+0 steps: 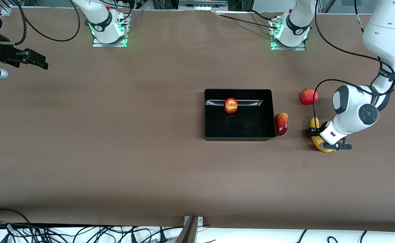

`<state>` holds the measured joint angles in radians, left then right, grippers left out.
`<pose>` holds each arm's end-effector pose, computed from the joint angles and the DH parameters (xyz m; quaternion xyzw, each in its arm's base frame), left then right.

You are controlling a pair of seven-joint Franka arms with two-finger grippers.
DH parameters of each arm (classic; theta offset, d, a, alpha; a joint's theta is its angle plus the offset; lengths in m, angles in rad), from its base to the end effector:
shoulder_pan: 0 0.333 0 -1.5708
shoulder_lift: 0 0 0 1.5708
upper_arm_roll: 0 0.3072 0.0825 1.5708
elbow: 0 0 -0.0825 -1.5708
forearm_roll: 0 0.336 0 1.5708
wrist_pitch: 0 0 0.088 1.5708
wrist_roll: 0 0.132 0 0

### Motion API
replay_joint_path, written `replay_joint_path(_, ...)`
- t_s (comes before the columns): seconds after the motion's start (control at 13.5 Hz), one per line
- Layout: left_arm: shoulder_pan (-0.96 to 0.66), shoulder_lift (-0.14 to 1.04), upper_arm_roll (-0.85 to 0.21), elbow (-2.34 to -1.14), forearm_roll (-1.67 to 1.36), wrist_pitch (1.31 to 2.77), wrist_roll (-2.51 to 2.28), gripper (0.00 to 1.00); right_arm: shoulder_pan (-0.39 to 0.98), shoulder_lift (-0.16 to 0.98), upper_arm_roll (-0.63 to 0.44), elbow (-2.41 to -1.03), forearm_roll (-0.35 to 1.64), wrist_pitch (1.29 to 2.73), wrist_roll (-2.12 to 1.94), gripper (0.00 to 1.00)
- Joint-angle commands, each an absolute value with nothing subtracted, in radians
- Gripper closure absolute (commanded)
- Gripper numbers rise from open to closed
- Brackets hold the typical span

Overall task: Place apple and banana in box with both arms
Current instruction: 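Lower the left gripper onto the yellow banana and close on it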

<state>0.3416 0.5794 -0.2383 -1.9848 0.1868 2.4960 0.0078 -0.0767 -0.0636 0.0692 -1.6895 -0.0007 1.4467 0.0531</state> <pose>0.5677 0.0621 0.1793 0.9996 -0.0111 -0.0216 0.0122 0.4659 -0.0026 0.5630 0.9955 -0.0305 -0.0895 0.0046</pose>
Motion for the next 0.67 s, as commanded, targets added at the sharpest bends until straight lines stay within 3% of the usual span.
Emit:
replay_joint_path(0.0, 0.330, 0.581, -0.229, -1.982, 0.201, 2.508, -0.009, 0.94, -0.087, -0.055, 0.074, -1.667, 0.005, 1.434, 0.051, 0.00)
replay_joint_path(0.07, 0.330, 0.580, -0.229, -1.980, 0.199, 2.508, -0.009, 1.00, -0.087, -0.055, 0.074, -1.667, 0.005, 1.434, 0.051, 0.00)
replay_joint_path(0.44, 0.319, 0.551, -0.230, -1.976, 0.201, 2.491, -0.011, 1.00, -0.087, -0.054, 0.074, -1.667, 0.005, 1.434, 0.051, 0.00)
replay_joint_path(0.59, 0.301, 0.511, -0.230, -1.958, 0.189, 2.417, -0.024, 1.00, -0.087, -0.054, 0.074, -1.667, 0.003, 1.436, 0.051, 0.00)
